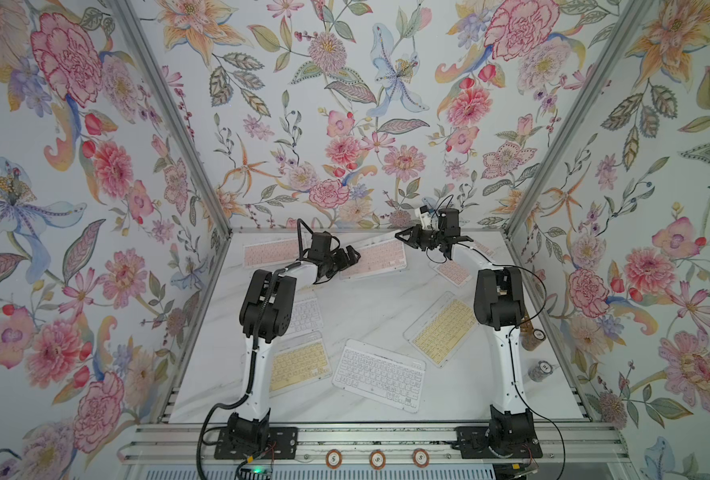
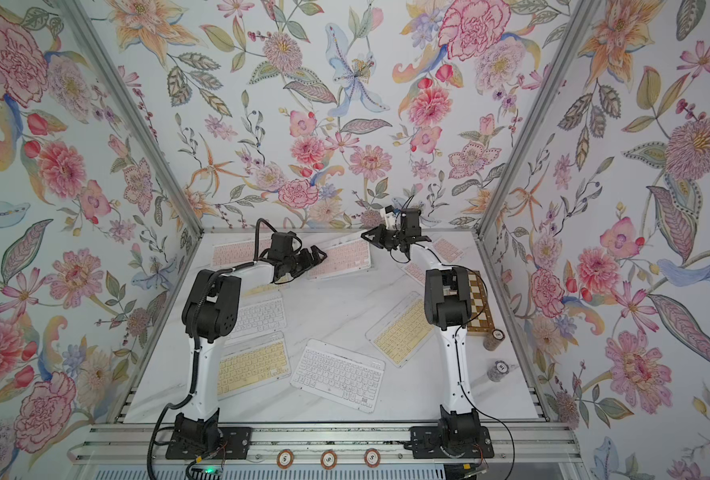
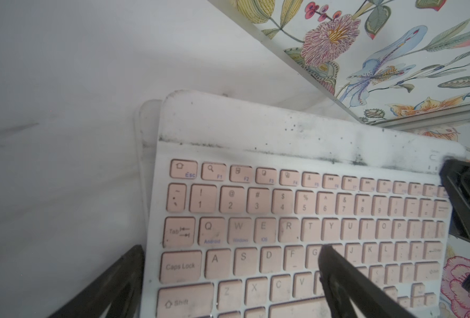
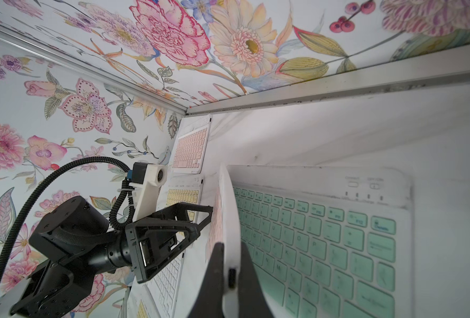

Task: Stack the numeric keypads
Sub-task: Place the numeric keypad at the numeric keypad.

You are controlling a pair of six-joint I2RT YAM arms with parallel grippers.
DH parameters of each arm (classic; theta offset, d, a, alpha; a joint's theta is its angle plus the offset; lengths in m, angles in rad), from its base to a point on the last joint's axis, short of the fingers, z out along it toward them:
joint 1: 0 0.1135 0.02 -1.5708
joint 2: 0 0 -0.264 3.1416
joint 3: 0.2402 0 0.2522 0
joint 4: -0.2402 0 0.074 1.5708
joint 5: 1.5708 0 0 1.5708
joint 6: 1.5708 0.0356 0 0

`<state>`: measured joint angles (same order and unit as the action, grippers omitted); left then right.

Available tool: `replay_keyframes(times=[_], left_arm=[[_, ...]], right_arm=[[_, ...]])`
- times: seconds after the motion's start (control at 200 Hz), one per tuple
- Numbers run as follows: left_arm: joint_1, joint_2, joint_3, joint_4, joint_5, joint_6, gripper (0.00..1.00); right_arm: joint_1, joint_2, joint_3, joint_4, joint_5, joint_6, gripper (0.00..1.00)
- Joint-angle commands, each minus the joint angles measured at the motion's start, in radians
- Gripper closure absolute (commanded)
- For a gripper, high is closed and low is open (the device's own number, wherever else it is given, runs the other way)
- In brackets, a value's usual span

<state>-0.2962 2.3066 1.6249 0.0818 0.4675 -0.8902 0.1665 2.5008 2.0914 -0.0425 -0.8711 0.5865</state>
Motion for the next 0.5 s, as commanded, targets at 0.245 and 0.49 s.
replay_keyframes(times=[0.245, 0.49], left_arm=[[0.005, 0.023, -0.037, 0.007, 0.031, -0.022, 0.01], [0.004, 0.008, -0.07, 0.025, 0.038, -0.032, 0.01]], right_arm=[[-0.009, 0.131, 0.161, -0.075, 0.075, -0.041, 0.82], [-0.009, 0.209, 0.264, -0.136, 0.16, -0.049, 0.81]])
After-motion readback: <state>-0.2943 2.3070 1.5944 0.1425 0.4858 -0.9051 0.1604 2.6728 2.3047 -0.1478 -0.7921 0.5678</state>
